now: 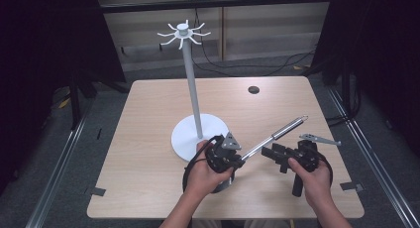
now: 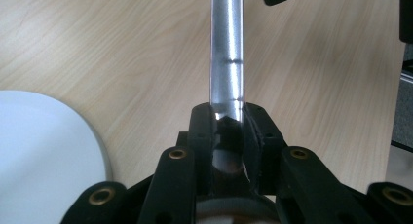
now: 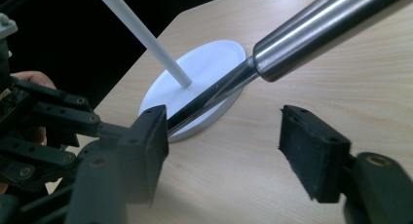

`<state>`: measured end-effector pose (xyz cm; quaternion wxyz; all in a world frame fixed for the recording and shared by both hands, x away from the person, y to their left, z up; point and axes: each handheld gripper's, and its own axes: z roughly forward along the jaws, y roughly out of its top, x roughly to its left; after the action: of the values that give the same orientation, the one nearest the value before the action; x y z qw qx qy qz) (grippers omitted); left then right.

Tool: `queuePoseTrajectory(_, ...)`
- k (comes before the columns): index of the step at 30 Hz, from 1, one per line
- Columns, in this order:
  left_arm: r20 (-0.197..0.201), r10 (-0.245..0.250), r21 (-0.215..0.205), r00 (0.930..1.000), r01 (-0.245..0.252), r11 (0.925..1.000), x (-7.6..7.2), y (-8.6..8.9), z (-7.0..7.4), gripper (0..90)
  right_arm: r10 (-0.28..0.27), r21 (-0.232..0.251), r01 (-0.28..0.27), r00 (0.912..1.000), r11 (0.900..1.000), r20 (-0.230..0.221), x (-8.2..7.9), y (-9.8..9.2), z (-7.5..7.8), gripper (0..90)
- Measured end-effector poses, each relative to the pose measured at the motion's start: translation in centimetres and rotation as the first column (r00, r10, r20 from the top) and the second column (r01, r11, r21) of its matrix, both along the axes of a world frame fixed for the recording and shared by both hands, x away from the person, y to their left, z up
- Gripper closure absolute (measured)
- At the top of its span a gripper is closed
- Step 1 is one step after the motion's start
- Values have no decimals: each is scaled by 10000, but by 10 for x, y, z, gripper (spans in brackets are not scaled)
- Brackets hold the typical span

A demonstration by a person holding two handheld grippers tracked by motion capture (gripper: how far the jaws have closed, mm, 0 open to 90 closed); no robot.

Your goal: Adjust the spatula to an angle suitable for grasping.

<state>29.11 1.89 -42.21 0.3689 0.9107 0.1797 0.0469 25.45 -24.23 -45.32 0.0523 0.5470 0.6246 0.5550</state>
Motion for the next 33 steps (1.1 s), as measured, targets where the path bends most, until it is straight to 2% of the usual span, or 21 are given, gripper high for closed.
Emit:
queuePoseTrajectory(5, 6, 45, -185, 10000, -45, 9998, -1, -2, 2, 756, -129, 280, 133, 9998, 9995, -151, 0, 2, 2, 419)
queuePoseTrajectory(8, 26, -131, -202, 9999, 131, 9997, -2, -4, 2, 756, -213, 533, 227, 9994, 9983, -266, 1, 3, 3, 447)
queuePoseTrajectory(9, 56, -141, -172, 9999, 141, 9998, -2, -4, 2, 756, -232, 426, 242, 9994, 9988, -247, 1, 4, 4, 496)
queuePoseTrajectory(10, 62, -106, -202, 9999, 107, 9997, -3, -5, 1, 756, -232, 426, 242, 9994, 9988, -247, 1, 4, 4, 496)
queuePoseTrajectory(12, 58, -42, -278, 10000, 44, 9996, -4, -6, 1, 756, -215, 519, 233, 9992, 9984, -349, 1, 6, 6, 573)
queuePoseTrajectory(17, 177, 12, -330, 9998, -6, 9995, -5, -5, 0, 755, -166, 559, 188, 9991, 9983, -392, 2, 7, 8, 646)
queuePoseTrajectory(18, 209, 45, -345, 9998, -38, 9994, -6, -4, 0, 756, -82, 530, 102, 9993, 9985, -375, 3, 9, 10, 695)
queuePoseTrajectory(20, 213, 144, -340, 9997, -137, 9993, -6, -4, 0, 755, -83, 473, 100, 9994, 9988, -343, 3, 9, 11, 700)
queuePoseTrajectory(21, 182, 223, -518, 9996, -214, 9984, -7, -3, 0, 755, -91, 509, 108, 9994, 9986, -338, 4, 10, 11, 711)
queuePoseTrajectory(23, 315, 230, -362, 9992, -219, 9991, -7, -2, 2, 755, -104, 941, 137, 9993, 9955, -361, 5, 11, 12, 746)
queuePoseTrajectory(24, 362, 206, -487, 9991, -188, 9986, -8, -1, 1, 755, -104, 941, 137, 9993, 9955, -361, 5, 11, 12, 746)
queuePoseTrajectory(27, 487, 291, -539, 9984, -265, 9982, -9, -1, 1, 755, -91, 1363, 150, 9990, 9906, -433, 6, 12, 15, 772)
queuePoseTrajectory(29, 690, 379, -427, 9969, -350, 9985, -11, 0, 3, 755, -90, 1693, 172, 9988, 9854, -489, 8, 12, 16, 805)
queuePoseTrajectory(30, 728, 426, -484, 9964, -391, 9981, -11, 0, 3, 755, -90, 1693, 172, 9988, 9854, -489, 8, 12, 16, 805)
queuePoseTrajectory(33, 773, 579, -562, 9953, -536, 9970, -11, 1, 3, 754, -176, 2234, 295, 9983, 9743, -553, 10, 16, 19, 845)
